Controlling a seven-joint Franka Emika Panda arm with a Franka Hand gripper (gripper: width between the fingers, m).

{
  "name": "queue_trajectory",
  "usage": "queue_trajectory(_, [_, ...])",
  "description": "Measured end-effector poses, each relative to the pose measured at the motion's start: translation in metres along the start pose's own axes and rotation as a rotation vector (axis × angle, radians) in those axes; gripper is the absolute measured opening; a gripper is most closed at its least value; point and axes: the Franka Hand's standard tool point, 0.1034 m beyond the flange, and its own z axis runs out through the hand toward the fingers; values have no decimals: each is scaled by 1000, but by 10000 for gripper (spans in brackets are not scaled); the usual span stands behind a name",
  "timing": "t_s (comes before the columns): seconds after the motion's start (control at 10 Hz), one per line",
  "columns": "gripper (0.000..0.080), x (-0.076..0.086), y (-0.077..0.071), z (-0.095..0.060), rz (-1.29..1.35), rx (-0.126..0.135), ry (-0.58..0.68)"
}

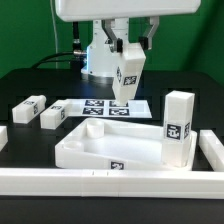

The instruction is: Assemble desk

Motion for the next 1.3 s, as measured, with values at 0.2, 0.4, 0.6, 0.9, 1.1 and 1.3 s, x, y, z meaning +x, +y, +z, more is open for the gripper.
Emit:
queue_trajectory(0.2, [290,9,12,-6,-24,-39,127])
queue_trajectory(0.4, [290,4,25,-3,-21,-84,232])
queue_trajectory(0.6, [290,-1,37,-3,-47,-158,314])
queue_trajectory(0.9, [290,-11,55,2,-46,-224,362])
queue_trajectory(1.1, [291,-12,59,4,-36,-231,366])
queue_trajectory(1.3, [290,-13,59,5,-36,-228,361])
